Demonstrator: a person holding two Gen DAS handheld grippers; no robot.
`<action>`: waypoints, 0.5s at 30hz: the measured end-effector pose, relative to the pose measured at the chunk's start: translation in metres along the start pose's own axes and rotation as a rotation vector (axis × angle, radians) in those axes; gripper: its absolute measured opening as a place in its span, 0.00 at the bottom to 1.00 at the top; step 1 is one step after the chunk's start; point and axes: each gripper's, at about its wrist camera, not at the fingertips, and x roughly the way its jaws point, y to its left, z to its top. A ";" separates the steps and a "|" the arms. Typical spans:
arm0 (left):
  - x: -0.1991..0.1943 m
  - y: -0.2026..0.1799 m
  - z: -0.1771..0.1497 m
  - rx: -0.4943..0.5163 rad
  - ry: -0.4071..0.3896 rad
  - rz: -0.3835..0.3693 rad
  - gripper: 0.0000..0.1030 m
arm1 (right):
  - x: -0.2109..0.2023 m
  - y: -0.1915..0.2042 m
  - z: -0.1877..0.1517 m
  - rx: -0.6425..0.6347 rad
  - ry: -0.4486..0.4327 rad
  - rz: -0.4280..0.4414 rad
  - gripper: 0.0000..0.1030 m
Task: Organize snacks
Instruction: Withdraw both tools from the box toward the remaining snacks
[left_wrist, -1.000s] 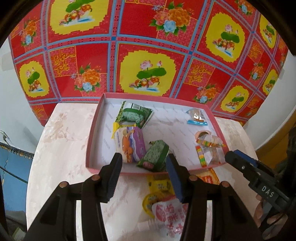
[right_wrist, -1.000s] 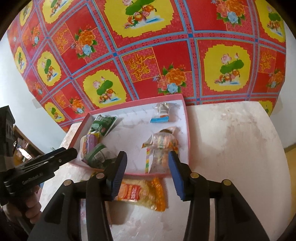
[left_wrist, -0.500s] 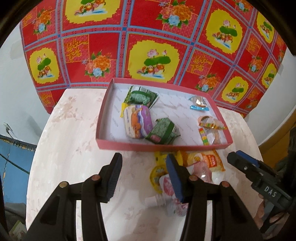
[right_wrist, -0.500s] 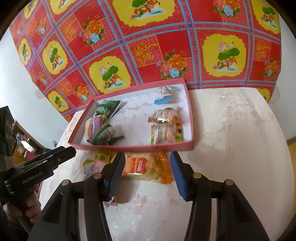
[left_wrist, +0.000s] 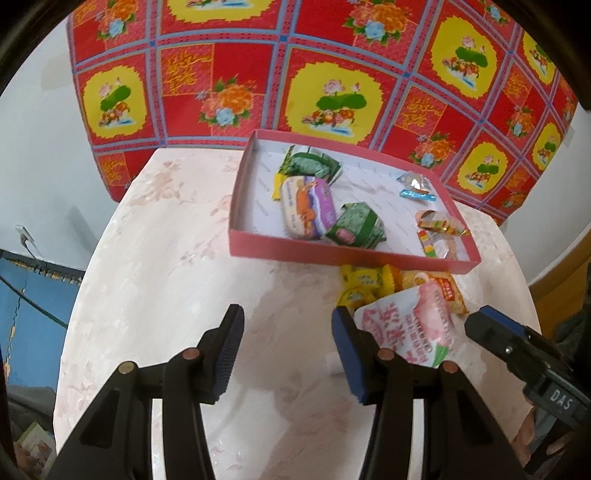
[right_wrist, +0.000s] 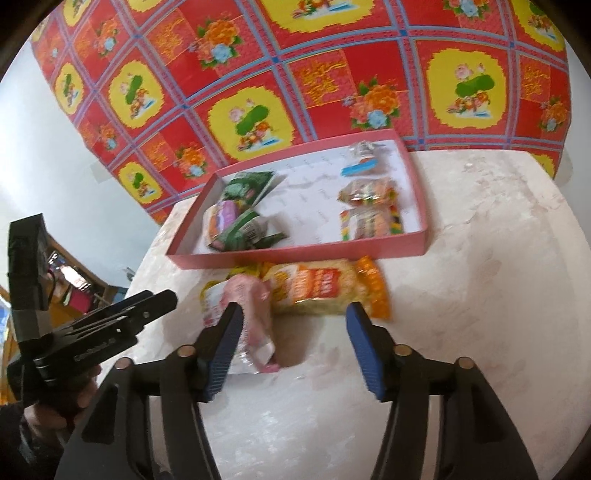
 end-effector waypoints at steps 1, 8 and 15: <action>0.000 0.002 -0.001 -0.003 0.002 0.002 0.51 | 0.001 0.001 -0.001 -0.001 0.002 0.002 0.62; 0.000 0.011 -0.010 -0.016 0.013 0.020 0.51 | 0.011 0.009 -0.009 -0.014 0.027 -0.007 0.62; 0.001 0.020 -0.012 -0.036 0.017 0.021 0.51 | 0.027 0.017 -0.010 -0.045 0.068 0.000 0.64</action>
